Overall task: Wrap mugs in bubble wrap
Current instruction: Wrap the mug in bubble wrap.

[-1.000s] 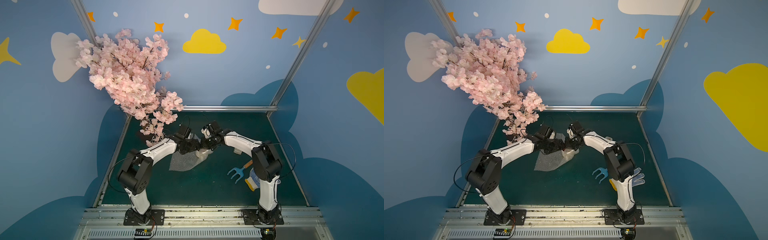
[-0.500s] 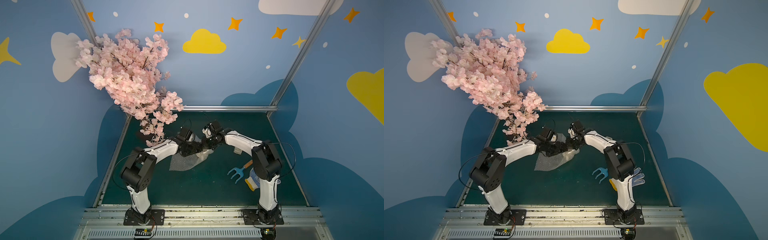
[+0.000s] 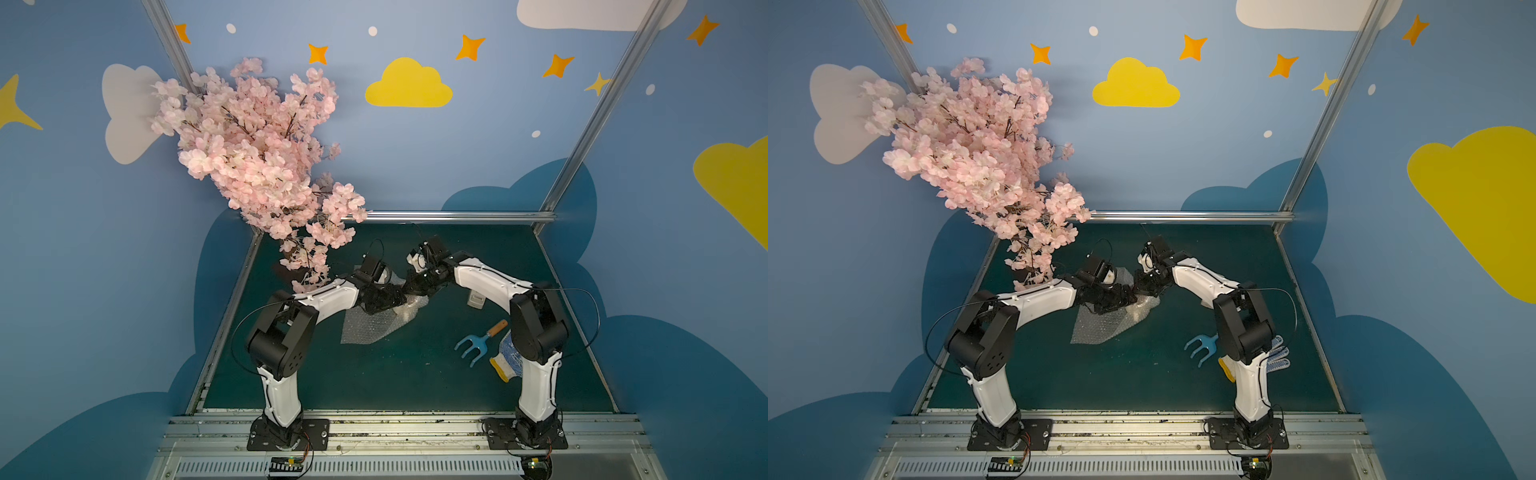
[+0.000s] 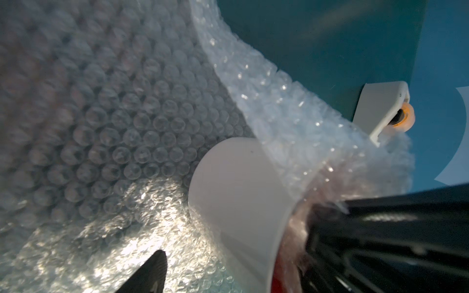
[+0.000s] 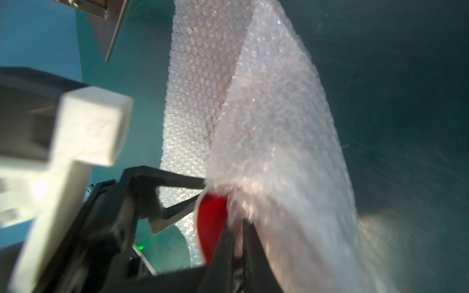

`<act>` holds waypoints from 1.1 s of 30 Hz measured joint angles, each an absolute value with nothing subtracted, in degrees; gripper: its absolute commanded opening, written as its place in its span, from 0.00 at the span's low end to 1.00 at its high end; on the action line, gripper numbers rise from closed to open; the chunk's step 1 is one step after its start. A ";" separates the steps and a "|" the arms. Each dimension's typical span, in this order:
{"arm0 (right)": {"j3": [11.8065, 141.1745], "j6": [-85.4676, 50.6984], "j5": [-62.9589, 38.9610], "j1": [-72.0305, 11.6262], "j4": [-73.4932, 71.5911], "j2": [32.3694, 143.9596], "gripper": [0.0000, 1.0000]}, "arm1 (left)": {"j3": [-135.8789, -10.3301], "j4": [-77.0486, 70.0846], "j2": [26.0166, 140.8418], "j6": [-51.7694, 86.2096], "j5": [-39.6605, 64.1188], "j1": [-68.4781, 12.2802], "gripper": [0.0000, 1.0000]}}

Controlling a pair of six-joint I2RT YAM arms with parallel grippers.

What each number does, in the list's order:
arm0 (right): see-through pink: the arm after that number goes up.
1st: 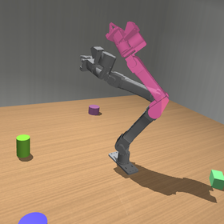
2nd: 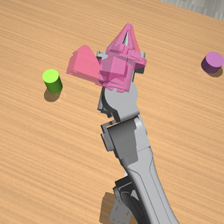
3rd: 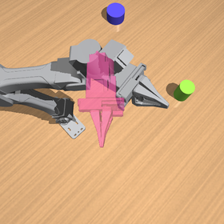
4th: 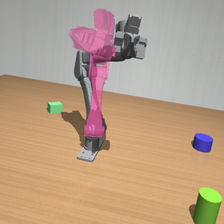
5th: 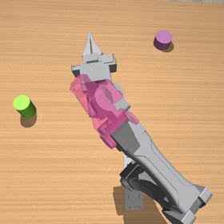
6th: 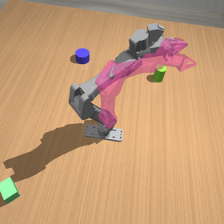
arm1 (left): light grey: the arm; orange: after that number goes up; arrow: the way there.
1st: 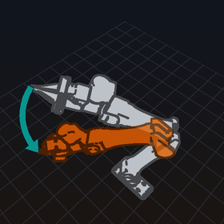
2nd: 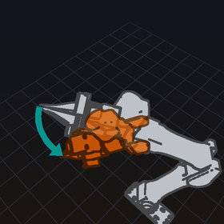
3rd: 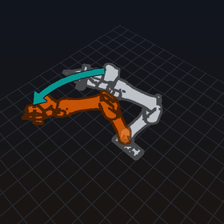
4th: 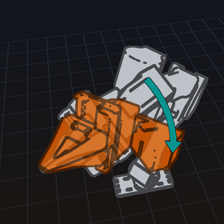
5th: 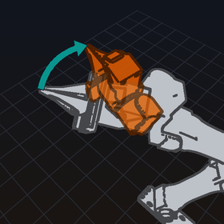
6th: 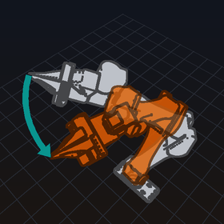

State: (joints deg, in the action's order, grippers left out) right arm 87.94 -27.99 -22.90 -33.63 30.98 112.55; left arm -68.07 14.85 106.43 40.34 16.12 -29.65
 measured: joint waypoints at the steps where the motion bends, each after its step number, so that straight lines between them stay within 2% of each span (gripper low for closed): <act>1: 87.94 -27.49 -22.13 -33.56 31.46 111.35 0.25 | -68.14 14.85 106.52 40.34 16.12 -29.65 0.82; 7: 86.76 -24.38 -15.00 -33.34 33.26 104.16 0.41 | -68.58 14.90 106.89 40.32 16.10 -29.65 0.81; 12: 84.68 -22.76 -10.24 -33.36 35.11 104.16 0.56 | -69.01 15.20 107.00 40.29 16.03 -29.65 0.81; 15: 84.36 -22.13 -9.13 -33.50 36.18 105.82 0.59 | -69.32 15.46 107.18 40.29 16.03 -29.65 0.81; 25: 88.03 -21.89 -6.74 -35.16 37.91 113.60 0.59 | -68.93 15.49 106.78 40.32 15.51 -29.67 0.80; 33: 91.83 -22.04 -4.49 -36.71 39.55 117.89 0.60 | -61.41 14.57 96.71 40.93 11.07 -28.34 0.79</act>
